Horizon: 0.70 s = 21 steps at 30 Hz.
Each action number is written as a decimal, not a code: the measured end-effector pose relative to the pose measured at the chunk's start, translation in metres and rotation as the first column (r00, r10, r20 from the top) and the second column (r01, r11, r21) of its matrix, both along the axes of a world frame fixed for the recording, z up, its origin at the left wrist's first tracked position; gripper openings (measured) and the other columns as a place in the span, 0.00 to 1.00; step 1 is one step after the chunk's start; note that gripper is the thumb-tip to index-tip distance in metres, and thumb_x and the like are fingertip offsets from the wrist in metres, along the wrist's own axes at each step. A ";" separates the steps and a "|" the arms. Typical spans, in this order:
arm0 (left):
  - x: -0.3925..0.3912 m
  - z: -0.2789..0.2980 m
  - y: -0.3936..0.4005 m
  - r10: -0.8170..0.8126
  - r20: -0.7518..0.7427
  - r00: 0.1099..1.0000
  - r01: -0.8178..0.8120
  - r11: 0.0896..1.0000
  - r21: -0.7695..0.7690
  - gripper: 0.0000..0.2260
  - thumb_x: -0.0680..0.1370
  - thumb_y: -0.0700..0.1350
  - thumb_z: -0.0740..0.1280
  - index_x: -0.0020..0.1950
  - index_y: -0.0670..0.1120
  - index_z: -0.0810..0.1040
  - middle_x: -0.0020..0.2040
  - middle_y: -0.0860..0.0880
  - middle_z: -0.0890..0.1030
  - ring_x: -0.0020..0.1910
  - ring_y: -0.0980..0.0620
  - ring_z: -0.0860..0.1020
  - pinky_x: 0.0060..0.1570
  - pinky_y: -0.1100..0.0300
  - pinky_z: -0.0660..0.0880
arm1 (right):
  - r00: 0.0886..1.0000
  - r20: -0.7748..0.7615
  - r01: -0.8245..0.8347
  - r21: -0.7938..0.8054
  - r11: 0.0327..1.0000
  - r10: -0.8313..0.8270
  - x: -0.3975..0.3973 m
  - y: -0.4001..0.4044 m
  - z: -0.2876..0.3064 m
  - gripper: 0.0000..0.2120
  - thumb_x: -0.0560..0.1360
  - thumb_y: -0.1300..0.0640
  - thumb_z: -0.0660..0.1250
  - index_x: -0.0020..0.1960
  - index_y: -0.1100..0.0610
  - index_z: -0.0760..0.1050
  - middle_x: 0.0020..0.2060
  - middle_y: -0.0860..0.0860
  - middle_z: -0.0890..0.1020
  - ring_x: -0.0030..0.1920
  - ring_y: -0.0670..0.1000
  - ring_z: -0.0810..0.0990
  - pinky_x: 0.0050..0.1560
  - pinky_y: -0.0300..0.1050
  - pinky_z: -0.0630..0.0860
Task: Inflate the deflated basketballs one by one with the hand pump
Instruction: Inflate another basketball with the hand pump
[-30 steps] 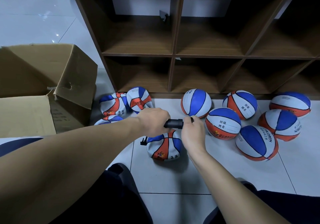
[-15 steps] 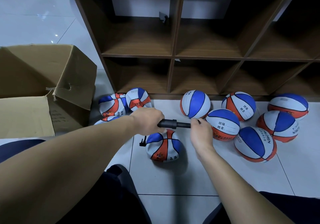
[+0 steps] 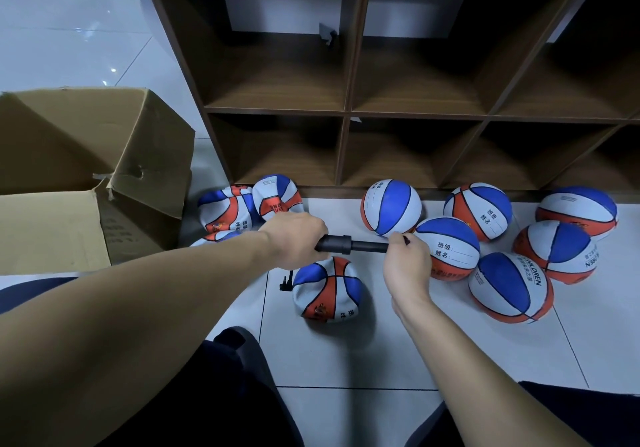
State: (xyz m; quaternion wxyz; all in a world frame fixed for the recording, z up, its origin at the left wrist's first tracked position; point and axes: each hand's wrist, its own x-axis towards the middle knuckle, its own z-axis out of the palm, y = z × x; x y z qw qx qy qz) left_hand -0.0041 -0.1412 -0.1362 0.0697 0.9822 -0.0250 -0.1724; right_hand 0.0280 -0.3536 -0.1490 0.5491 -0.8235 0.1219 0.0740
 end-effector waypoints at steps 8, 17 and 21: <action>0.003 0.005 -0.021 -0.003 0.046 0.999 0.005 0.999 -0.036 0.15 0.83 0.62 0.67 0.48 0.52 0.79 0.38 0.52 0.79 0.38 0.48 0.79 0.42 0.50 0.81 | 0.993 0.026 -0.110 -0.054 0.992 0.111 -0.011 0.019 0.008 0.15 0.83 0.57 0.60 0.38 0.57 0.64 0.34 0.51 0.69 0.35 0.53 0.67 0.36 0.51 0.64; 0.004 0.002 -0.019 -0.046 0.014 0.999 0.046 0.999 -0.008 0.15 0.83 0.64 0.67 0.50 0.53 0.80 0.39 0.52 0.79 0.39 0.49 0.79 0.41 0.51 0.80 | 0.991 -0.002 -0.136 -0.051 0.989 0.136 -0.017 0.023 0.005 0.15 0.83 0.57 0.60 0.38 0.57 0.66 0.35 0.52 0.72 0.36 0.52 0.69 0.37 0.50 0.67; 0.006 0.000 -0.015 -0.058 -0.008 0.998 0.058 0.997 -0.044 0.15 0.82 0.64 0.67 0.50 0.53 0.80 0.40 0.52 0.80 0.39 0.50 0.79 0.41 0.51 0.79 | 0.984 -0.025 -0.177 -0.015 0.984 0.177 -0.011 0.018 0.003 0.14 0.82 0.58 0.61 0.38 0.57 0.65 0.32 0.49 0.69 0.34 0.51 0.67 0.37 0.50 0.65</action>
